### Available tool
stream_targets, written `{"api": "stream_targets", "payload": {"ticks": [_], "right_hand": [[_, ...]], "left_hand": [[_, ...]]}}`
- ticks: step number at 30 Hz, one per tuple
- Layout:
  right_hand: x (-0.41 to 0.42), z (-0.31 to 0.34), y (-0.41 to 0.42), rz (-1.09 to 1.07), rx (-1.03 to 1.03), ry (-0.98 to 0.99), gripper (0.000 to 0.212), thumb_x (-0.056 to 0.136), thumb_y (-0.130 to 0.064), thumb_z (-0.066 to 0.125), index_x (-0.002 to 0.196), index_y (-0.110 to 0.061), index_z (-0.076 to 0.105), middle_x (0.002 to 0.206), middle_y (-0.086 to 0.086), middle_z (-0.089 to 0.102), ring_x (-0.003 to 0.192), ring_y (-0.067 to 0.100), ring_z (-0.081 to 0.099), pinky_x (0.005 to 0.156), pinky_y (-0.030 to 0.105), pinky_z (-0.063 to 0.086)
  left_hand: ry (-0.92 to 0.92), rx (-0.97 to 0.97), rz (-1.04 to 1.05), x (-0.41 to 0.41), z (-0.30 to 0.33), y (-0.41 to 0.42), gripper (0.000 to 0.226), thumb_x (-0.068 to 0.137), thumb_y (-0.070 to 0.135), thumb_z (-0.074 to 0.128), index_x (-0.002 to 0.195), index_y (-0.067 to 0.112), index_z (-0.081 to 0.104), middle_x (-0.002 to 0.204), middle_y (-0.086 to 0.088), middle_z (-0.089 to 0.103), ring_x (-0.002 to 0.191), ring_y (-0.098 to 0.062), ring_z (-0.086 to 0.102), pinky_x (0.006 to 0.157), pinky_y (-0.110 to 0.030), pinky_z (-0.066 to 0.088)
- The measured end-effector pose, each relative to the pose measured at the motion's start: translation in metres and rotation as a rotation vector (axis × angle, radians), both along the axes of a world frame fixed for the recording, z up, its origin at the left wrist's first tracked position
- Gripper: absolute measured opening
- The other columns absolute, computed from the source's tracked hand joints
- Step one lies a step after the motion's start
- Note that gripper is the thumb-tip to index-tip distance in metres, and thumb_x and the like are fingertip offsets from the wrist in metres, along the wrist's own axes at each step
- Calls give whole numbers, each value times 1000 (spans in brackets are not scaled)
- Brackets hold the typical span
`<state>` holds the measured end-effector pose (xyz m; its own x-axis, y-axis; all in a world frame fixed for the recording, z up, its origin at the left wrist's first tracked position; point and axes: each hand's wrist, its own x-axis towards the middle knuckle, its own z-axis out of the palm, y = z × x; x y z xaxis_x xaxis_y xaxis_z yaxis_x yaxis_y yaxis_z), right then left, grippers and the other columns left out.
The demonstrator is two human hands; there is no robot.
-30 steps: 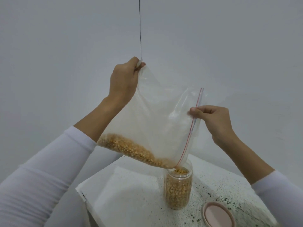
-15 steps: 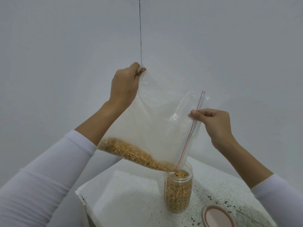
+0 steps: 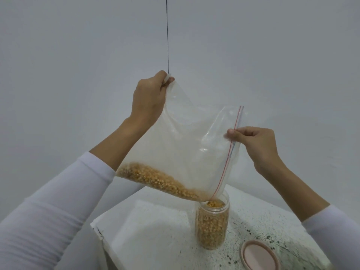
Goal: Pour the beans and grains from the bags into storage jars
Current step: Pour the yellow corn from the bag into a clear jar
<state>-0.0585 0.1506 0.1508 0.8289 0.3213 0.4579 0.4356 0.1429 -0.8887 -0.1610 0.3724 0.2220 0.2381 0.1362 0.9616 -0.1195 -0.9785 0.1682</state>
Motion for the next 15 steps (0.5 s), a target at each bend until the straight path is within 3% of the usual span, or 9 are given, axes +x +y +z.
{"api": "stream_targets", "payload": {"ticks": [2, 9, 15], "right_hand": [[0, -1, 0, -14, 11, 8, 6, 78, -21, 75, 73, -19, 74, 78, -3, 73, 80, 1, 67, 75, 9, 38], [-2, 1, -1, -35, 60, 19, 5, 78, -21, 75, 73, -20, 73, 78, -4, 73, 82, 0, 67, 75, 8, 37], [-3, -2, -1, -26, 59, 18, 6, 78, -23, 75, 72, -20, 74, 78, -5, 73, 83, 0, 67, 79, 10, 37]], "left_hand": [[9, -11, -2, 0, -1, 0, 27, 92, 23, 41, 69, 10, 36, 51, 5, 35, 53, -26, 32, 52, -33, 26], [-5, -8, -7, 1, 4, 2, 28, 93, 22, 43, 69, 9, 35, 53, 10, 26, 55, -22, 28, 53, -31, 25], [-39, 33, -29, -2, 9, 3, 30, 87, 34, 31, 69, 11, 37, 62, -24, 52, 55, -37, 47, 48, -41, 31]]}}
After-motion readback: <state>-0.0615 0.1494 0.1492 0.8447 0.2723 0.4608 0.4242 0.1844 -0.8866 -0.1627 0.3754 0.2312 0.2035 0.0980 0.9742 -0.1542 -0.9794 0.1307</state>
